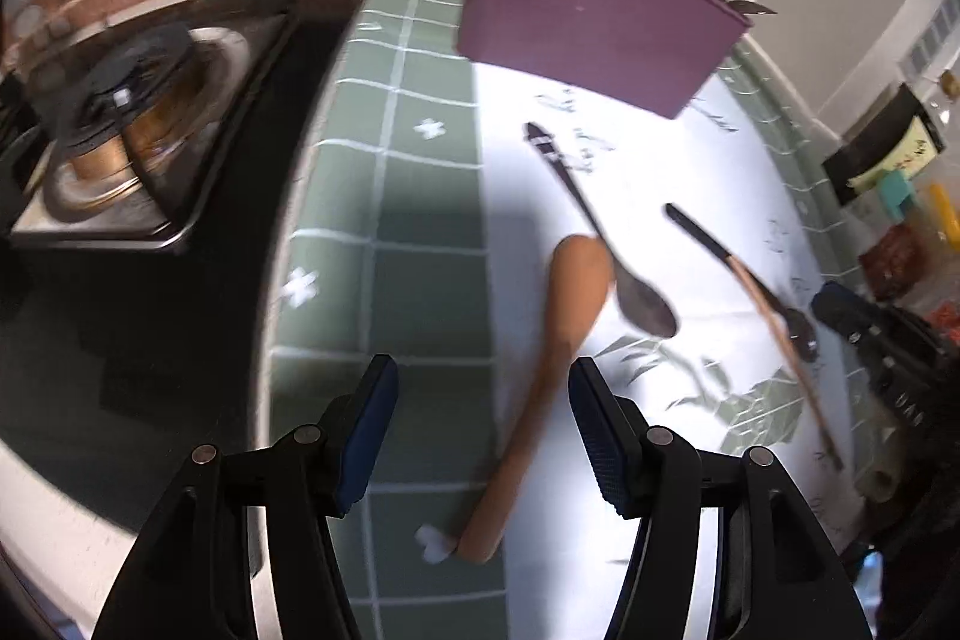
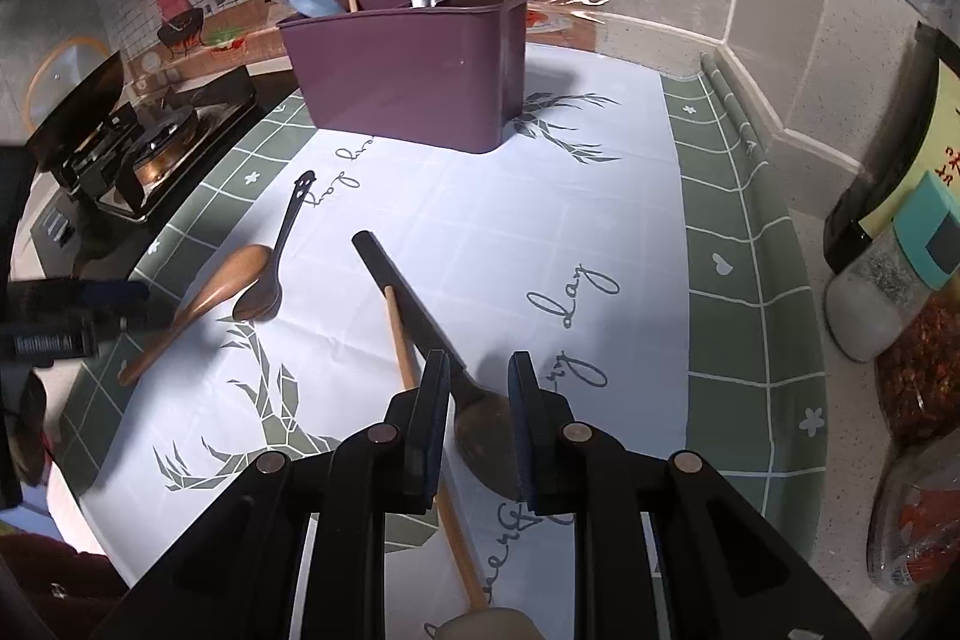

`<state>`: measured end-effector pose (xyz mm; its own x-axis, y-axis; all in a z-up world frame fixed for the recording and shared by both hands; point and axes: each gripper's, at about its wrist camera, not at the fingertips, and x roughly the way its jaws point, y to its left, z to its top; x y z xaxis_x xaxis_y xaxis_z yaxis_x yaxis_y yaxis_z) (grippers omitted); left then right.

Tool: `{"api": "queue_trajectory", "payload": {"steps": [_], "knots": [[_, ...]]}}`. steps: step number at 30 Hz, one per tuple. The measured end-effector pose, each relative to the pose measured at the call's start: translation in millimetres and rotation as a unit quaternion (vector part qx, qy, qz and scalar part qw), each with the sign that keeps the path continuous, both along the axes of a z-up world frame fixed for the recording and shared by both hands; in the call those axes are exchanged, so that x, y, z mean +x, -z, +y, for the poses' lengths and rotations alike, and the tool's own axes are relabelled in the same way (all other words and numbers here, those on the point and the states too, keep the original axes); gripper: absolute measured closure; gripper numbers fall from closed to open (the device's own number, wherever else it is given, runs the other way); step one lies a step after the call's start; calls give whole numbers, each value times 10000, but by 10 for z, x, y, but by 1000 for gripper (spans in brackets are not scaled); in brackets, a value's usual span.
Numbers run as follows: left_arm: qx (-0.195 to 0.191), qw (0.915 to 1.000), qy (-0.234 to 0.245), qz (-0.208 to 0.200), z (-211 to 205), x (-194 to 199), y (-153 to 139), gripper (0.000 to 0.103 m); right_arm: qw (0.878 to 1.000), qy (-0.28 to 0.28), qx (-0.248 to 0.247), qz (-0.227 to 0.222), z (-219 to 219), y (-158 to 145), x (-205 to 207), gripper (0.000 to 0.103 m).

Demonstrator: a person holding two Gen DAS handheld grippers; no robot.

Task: Organize utensils
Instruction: 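Grasp the wooden spoon with the left gripper while the right gripper lifts the spatula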

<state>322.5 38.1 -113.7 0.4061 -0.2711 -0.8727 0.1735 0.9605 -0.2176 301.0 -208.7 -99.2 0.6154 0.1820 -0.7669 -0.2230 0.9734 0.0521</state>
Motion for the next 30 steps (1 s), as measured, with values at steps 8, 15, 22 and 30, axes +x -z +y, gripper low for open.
{"api": "queue_trajectory", "payload": {"steps": [8, 15, 22, 30], "knots": [[397, 9948, 919, -193, -447, 221, -12, 67, 9998, -103, -158, -51, 55, -21, -103, 84], [645, 9916, 1110, -161, -632, 375, 39, 69, 9997, -198, -124, -78, -9, -11, -226, 84], [820, 9906, 1088, -135, -633, 466, 41, 68, 9996, -269, 5, -61, -77, -11, -306, 84], [760, 9899, 1198, -63, -684, 430, 35, 63, 9983, -529, 196, 110, -13, 69, -179, 86]]}}
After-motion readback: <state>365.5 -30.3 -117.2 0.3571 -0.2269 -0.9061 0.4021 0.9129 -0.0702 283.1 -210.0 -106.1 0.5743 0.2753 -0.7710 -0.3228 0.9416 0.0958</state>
